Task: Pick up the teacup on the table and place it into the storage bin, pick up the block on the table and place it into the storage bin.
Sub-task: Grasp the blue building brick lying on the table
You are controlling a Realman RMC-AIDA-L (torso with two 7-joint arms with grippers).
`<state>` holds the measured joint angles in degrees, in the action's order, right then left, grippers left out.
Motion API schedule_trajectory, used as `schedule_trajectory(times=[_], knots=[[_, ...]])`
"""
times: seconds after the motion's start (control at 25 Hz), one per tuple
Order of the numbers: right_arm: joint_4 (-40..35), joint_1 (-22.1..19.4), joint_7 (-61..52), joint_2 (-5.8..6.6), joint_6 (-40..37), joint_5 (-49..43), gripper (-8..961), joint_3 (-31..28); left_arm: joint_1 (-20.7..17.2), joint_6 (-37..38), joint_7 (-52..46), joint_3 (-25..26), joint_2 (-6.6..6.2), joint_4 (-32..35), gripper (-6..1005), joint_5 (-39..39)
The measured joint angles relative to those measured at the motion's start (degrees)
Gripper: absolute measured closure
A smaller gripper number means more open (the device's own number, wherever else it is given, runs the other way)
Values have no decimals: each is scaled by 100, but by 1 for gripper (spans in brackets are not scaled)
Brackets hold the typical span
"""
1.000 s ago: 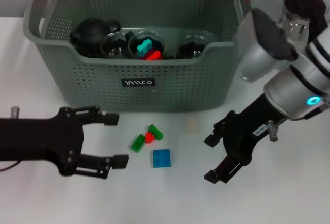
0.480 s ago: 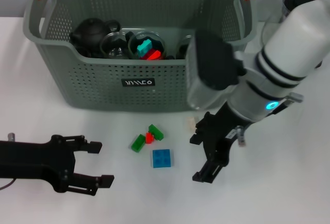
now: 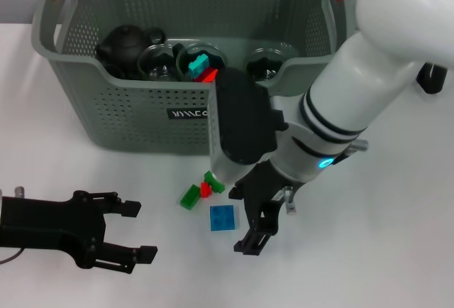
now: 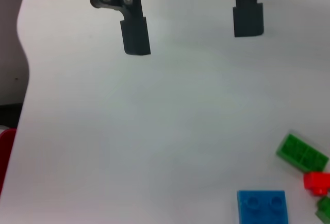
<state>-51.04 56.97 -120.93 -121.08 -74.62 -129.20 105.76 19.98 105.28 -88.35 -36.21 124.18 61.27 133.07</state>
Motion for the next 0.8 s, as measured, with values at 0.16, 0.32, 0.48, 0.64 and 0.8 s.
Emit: schedule_trajectory(times=[0.16, 0.32, 0.48, 0.64, 0.8], knots=[[168, 4, -10, -9, 459, 160, 25, 278, 25, 7, 1, 0, -3, -2, 80, -6], [333, 10, -10, -28, 864, 267, 24, 464, 46, 10, 2, 6, -12, -2, 80, -10], [462, 8, -3, -29, 1099, 415, 24, 513, 73, 10, 2, 9, -20, -2, 80, -14], [573, 1, 8, -40, 1298, 495, 25, 585, 95, 10, 2, 9, -25, -2, 80, -28], [645, -24, 1, -46, 1431, 606, 24, 678, 106, 10, 2, 9, -26, -2, 80, -32]])
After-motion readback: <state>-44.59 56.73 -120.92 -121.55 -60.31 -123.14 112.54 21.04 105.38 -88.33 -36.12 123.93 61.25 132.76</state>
